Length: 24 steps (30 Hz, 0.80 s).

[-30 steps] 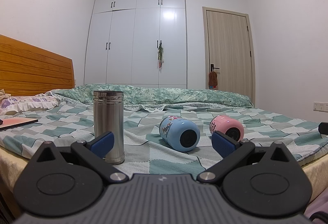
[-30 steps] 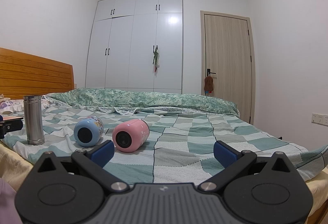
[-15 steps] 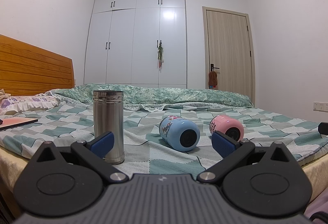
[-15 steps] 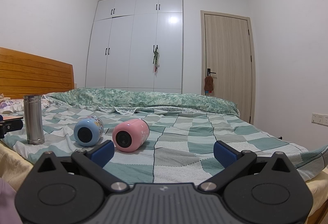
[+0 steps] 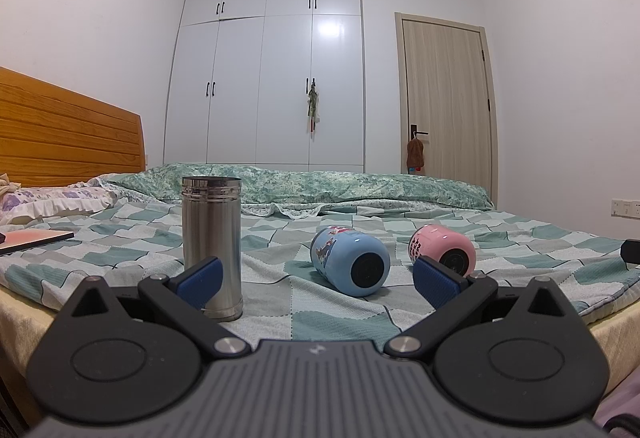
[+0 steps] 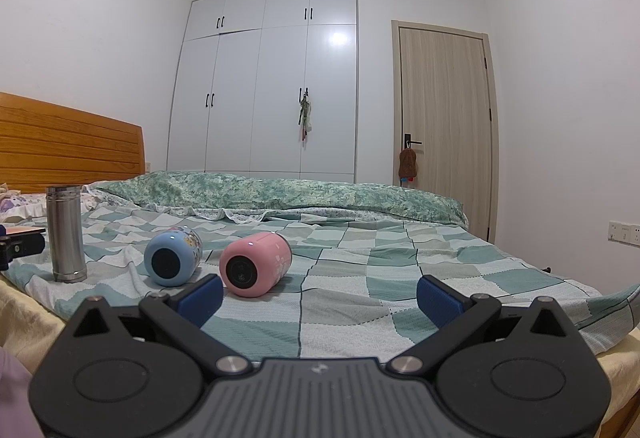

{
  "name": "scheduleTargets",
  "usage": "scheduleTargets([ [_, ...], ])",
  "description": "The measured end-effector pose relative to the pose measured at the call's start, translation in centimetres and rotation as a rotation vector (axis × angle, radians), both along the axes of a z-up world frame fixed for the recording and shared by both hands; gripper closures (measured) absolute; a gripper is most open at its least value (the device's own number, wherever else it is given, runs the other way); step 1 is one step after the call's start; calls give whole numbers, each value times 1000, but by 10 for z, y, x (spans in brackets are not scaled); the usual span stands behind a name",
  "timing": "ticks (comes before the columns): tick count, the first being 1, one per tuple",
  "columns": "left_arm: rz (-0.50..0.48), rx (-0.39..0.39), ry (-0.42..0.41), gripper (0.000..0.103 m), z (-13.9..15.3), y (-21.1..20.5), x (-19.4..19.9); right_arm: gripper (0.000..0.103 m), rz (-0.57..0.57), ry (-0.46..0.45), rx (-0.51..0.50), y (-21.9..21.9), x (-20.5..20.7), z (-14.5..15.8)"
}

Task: Flip cup upright

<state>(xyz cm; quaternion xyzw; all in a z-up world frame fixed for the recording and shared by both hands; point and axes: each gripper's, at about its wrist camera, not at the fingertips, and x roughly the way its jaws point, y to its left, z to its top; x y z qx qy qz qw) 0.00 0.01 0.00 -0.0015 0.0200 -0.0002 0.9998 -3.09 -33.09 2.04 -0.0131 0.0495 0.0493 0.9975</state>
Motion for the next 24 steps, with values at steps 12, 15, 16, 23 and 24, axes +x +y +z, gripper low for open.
scheduleTargets([
  [12, -25, -8, 67, 0, 5, 0, 4, 0, 13, 50, 14, -2, 7, 4],
  [15, -54, -27, 80, 0, 12, 3, 14, 0, 45, 57, 19, 0, 15, 8],
  [16, -58, -23, 85, 0, 12, 1, 19, 0, 51, 54, 10, 0, 18, 8],
  [23, -98, 42, 124, 0, 36, -20, 56, 0, 113, 56, -25, 12, 59, 22],
  [24, -97, 54, 133, 0, 38, -23, 63, 0, 123, 58, -27, 14, 66, 23],
])
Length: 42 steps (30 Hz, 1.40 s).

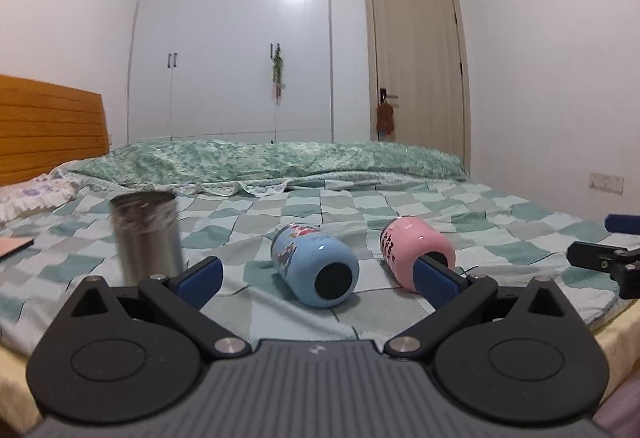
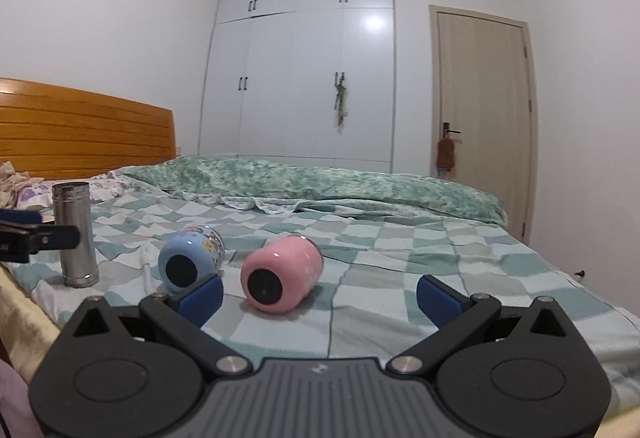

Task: Flip cup upright
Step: 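Move the left tool to the lying blue cartoon cup and grasp it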

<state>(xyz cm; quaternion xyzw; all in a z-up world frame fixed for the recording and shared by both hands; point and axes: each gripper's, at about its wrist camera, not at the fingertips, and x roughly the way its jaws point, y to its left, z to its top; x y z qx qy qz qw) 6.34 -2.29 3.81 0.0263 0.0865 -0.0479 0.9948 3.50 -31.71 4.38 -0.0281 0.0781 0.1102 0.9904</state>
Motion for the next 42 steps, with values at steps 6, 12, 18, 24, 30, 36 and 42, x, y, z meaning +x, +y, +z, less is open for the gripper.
scheduleTargets([
  [6, 3, 65, 89, 0, 16, -16, 51, 0, 28, 8, 17, 4, 38, 4],
  [12, 26, 90, 235, 0, 31, -27, 113, 0, 26, 25, 31, 1, 85, 10],
  [18, 54, 96, 372, 0, 37, -32, 177, 0, 53, 77, 27, -4, 140, 10],
  [24, 88, 93, 508, 0, 31, -34, 232, 0, 75, 107, 18, -9, 186, 12],
  [30, 120, 71, 632, 0, 17, -29, 274, 0, 76, 145, 67, -22, 222, 16],
  [36, 138, 67, 756, 0, -6, -21, 304, 0, 89, 208, 68, -24, 247, 9],
  [42, 97, 43, 822, 0, -21, -13, 317, 0, 97, 228, 77, -24, 251, 3],
])
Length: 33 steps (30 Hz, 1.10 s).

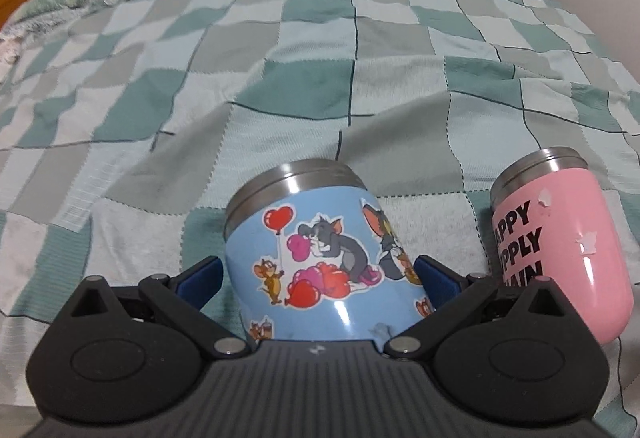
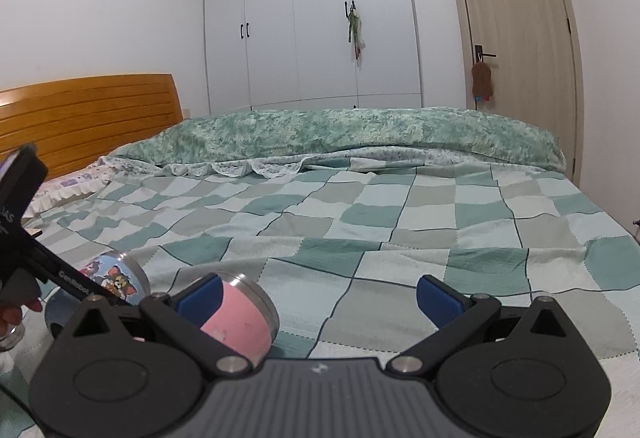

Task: Flip cup upright
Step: 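Move the left tool to the lying blue cartoon cup and grasp it, then lift the blue cup with the left tool and rotate it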

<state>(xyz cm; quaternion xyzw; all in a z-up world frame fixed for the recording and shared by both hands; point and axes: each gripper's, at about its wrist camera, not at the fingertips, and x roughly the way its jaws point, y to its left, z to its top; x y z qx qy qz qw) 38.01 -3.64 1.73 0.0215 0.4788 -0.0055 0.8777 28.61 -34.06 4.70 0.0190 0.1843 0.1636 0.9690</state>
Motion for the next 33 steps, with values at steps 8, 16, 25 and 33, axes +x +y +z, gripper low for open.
scheduleTargets([
  [8, -9, -26, 46, 5, -3, 0, 2, 0, -21, 15, -20, 2, 8, -6],
  [16, -1, -25, 37, 11, 3, -2, -4, 0, -14, 4, -10, 1, 5, -6],
  [25, -9, 5, -9, 13, 15, -8, -26, 0, -2, -27, -28, 8, -8, -4],
  [33, -26, -7, -48, 15, 35, -11, -59, 0, 54, -12, -76, 23, -24, 1],
])
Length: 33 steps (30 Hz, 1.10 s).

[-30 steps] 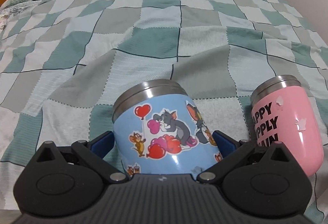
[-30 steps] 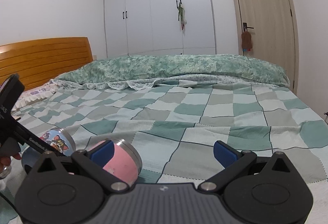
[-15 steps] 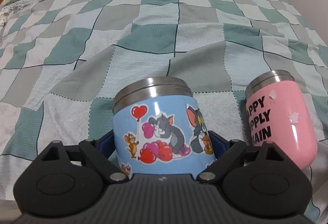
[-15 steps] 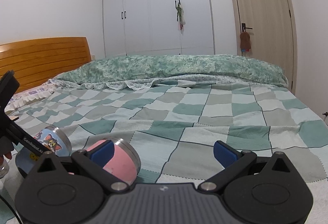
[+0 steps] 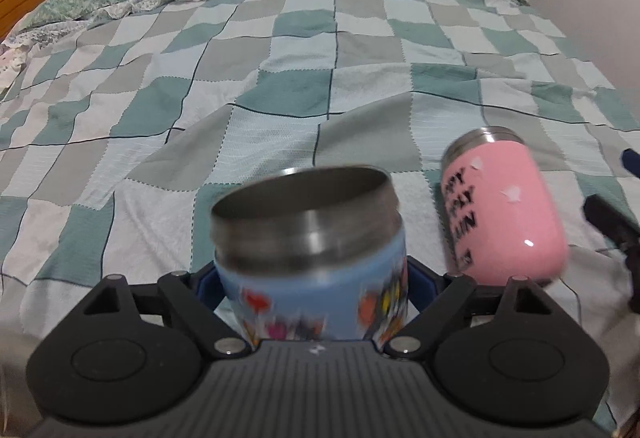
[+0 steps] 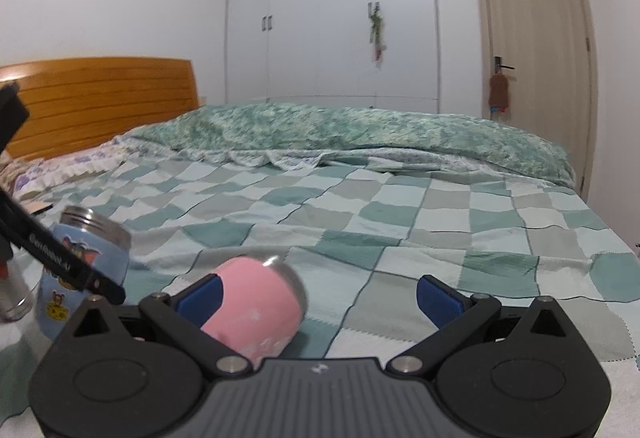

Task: Flip cup upright
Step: 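Lift the blue cup with the left tool and rotate it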

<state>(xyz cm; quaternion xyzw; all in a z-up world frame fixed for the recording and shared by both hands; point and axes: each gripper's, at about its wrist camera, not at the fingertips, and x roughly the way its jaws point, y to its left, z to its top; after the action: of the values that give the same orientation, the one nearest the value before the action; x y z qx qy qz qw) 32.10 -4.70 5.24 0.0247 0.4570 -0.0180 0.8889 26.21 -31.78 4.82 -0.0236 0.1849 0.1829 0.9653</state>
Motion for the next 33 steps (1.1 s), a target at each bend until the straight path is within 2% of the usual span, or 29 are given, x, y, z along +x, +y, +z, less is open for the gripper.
scheduleTargets([
  [13, -64, -49, -74, 18, 44, -5, -92, 0, 32, -19, 11, 10, -75, 28],
  [18, -110, -72, -39, 18, 59, -6, -135, 0, 32, -36, 17, 7, -110, 39],
  [23, -176, -121, 94, 17, 48, -13, -165, 0, 36, -32, 17, 5, -141, 41],
  [28, -178, -131, 165, 17, 10, -29, -153, 0, 24, -1, 17, 0, -158, 32],
  [29, -168, -128, 158, 17, 4, -33, -149, 0, 20, 7, 15, -1, -160, 29],
  [31, -168, -123, 88, 17, 2, -39, -140, 0, 2, 20, 5, -5, -164, 24],
  [33, -145, -132, 72, 18, 0, -43, -129, 0, -19, 32, -4, -10, -169, 18],
])
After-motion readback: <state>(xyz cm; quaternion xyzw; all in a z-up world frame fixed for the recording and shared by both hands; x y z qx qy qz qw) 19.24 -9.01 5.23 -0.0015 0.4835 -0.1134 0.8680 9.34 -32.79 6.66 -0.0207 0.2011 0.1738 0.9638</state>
